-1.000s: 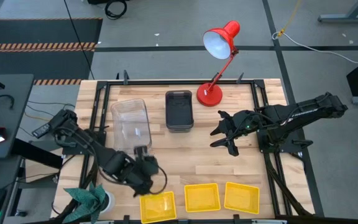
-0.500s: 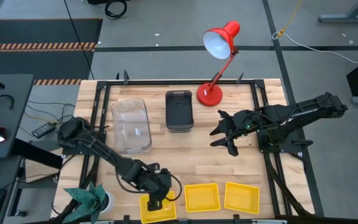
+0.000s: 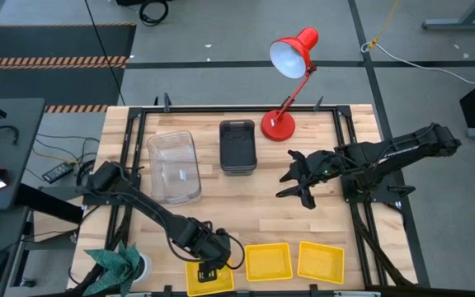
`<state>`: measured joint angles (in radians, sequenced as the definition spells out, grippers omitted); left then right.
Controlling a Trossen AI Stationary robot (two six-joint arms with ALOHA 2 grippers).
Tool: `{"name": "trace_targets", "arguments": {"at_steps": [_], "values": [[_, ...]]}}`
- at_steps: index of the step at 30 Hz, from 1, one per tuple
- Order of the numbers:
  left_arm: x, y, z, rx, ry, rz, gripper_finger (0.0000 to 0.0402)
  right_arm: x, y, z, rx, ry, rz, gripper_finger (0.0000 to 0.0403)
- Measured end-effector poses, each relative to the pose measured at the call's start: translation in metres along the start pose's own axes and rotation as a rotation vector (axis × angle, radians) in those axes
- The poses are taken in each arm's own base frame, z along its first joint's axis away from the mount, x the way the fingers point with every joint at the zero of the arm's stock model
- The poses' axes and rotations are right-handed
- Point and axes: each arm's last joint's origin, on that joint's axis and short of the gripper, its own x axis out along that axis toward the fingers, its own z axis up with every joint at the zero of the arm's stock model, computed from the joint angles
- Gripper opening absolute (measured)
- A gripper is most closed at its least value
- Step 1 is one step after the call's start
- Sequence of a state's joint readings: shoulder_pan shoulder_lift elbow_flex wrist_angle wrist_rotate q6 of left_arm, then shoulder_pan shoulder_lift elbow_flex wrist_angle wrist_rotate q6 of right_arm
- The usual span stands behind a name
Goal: Stack baskets by color
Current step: Move the left yellow bin towards the center of the table
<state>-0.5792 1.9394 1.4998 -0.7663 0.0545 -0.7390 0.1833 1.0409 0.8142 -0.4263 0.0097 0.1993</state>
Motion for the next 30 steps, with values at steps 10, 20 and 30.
{"name": "trace_targets", "arguments": {"at_steps": [10, 20, 30], "values": [[0.025, 0.006, 0.000, 0.022, 0.057, 0.053, 0.0199, 0.001, 0.000, 0.001, 0.001, -0.020, 0.004, 0.0208], [0.039, 0.022, 0.008, 0.002, 0.056, 0.136, 0.0159, 0.001, 0.001, 0.002, 0.001, -0.031, 0.009, 0.0208], [0.038, 0.042, 0.019, -0.037, 0.040, 0.223, 0.0134, 0.001, 0.000, 0.002, 0.003, -0.029, 0.009, 0.0208]]}}
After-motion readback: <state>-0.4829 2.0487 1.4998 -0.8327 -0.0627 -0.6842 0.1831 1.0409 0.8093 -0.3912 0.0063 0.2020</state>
